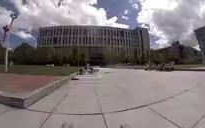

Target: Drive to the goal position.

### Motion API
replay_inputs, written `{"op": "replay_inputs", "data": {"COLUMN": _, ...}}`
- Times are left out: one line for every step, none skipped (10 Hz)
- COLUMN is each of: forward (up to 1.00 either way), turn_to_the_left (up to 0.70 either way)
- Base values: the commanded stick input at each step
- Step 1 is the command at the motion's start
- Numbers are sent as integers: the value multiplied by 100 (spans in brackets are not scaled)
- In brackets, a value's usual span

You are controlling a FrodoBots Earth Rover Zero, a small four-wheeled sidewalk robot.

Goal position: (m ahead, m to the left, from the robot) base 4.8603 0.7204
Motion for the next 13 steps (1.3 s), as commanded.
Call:
{"op": "replay_inputs", "data": {"forward": 70, "turn_to_the_left": 0}}
{"op": "replay_inputs", "data": {"forward": 70, "turn_to_the_left": -22}}
{"op": "replay_inputs", "data": {"forward": 70, "turn_to_the_left": -12}}
{"op": "replay_inputs", "data": {"forward": 70, "turn_to_the_left": 0}}
{"op": "replay_inputs", "data": {"forward": 70, "turn_to_the_left": 0}}
{"op": "replay_inputs", "data": {"forward": 70, "turn_to_the_left": 0}}
{"op": "replay_inputs", "data": {"forward": 70, "turn_to_the_left": 0}}
{"op": "replay_inputs", "data": {"forward": 70, "turn_to_the_left": 0}}
{"op": "replay_inputs", "data": {"forward": 70, "turn_to_the_left": 0}}
{"op": "replay_inputs", "data": {"forward": 70, "turn_to_the_left": 0}}
{"op": "replay_inputs", "data": {"forward": 70, "turn_to_the_left": 0}}
{"op": "replay_inputs", "data": {"forward": 70, "turn_to_the_left": 0}}
{"op": "replay_inputs", "data": {"forward": 70, "turn_to_the_left": 0}}
